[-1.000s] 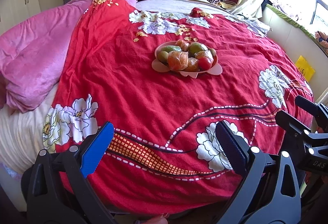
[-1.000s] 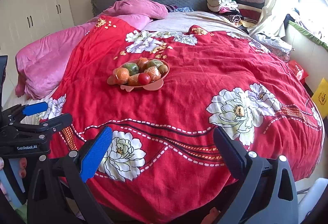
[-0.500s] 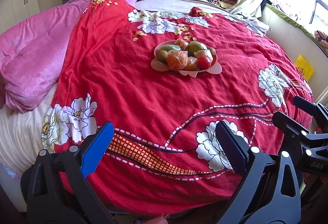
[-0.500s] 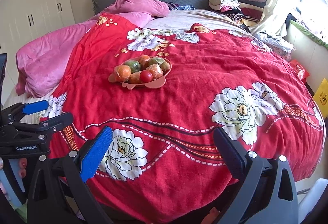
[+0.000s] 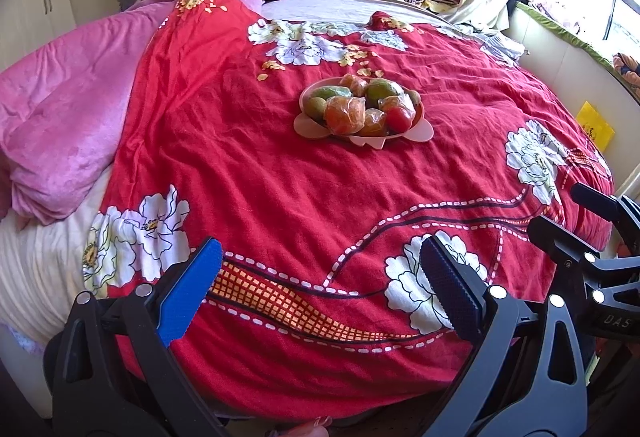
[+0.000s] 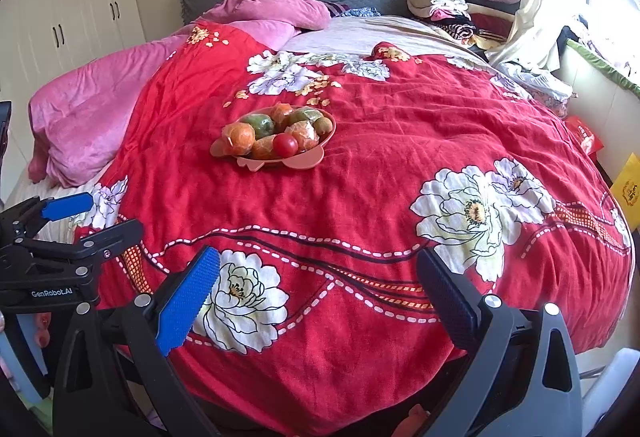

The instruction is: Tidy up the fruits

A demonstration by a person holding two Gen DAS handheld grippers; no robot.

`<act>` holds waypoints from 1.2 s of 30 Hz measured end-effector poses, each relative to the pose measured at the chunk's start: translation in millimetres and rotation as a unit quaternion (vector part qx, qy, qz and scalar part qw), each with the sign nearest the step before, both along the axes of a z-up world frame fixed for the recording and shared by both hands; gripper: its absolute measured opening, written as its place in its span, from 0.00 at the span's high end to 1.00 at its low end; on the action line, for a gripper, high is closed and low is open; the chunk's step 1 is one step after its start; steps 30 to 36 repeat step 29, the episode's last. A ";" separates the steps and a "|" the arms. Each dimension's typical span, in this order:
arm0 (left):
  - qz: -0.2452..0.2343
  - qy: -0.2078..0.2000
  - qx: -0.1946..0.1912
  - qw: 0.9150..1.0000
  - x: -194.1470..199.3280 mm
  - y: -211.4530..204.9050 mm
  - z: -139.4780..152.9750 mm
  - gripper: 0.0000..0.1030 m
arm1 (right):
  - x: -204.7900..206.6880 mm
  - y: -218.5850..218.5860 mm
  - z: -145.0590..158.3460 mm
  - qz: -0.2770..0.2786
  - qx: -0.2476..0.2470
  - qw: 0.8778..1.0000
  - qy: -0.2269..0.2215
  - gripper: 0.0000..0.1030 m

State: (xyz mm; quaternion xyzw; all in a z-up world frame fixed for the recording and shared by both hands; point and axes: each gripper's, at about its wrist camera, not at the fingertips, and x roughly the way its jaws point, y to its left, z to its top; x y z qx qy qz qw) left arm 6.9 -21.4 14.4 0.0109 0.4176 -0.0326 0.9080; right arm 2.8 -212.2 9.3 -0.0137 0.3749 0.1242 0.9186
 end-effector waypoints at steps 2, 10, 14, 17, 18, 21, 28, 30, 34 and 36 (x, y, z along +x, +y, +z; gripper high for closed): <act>0.000 -0.001 0.003 1.000 -0.4 -0.7 0.7 0.09 | -0.1 0.4 -0.2 -0.001 -0.001 1.000 0.000 0.05; -0.003 0.000 0.011 1.000 -0.7 -2.5 0.7 0.09 | 0.3 0.0 -0.4 -0.003 -0.001 1.000 0.000 0.05; -0.010 -0.008 0.007 1.000 -0.8 -2.5 1.2 0.09 | 0.8 -0.2 -0.7 -0.005 -0.002 1.000 0.000 0.05; 0.004 -0.022 0.006 1.000 1.8 3.2 2.6 0.09 | 2.8 -1.0 -1.0 -0.008 -0.009 1.000 -0.001 0.05; 0.019 -0.035 0.012 0.999 3.2 7.8 5.3 0.09 | 4.7 -2.3 -0.9 -0.009 -0.011 1.000 -0.002 0.05; 0.038 -0.060 -0.014 0.997 8.3 26.7 12.9 0.09 | 16.0 -11.4 0.0 -0.020 -0.014 1.000 -0.005 0.05; 0.096 -0.041 -0.022 0.994 67.4 84.0 0.8 0.09 | 30.4 -70.7 14.0 -0.103 0.007 0.994 -0.034 0.05; 0.101 -0.035 -0.007 0.994 80.1 89.1 -4.7 0.09 | 33.2 -79.0 14.6 -0.111 0.012 0.993 -0.033 0.05; 0.101 -0.035 -0.007 0.994 80.1 89.1 -4.7 0.09 | 33.2 -79.0 14.6 -0.111 0.012 0.993 -0.033 0.05; 0.101 -0.035 -0.007 0.994 80.1 89.1 -4.7 0.09 | 33.2 -79.0 14.6 -0.111 0.012 0.993 -0.033 0.05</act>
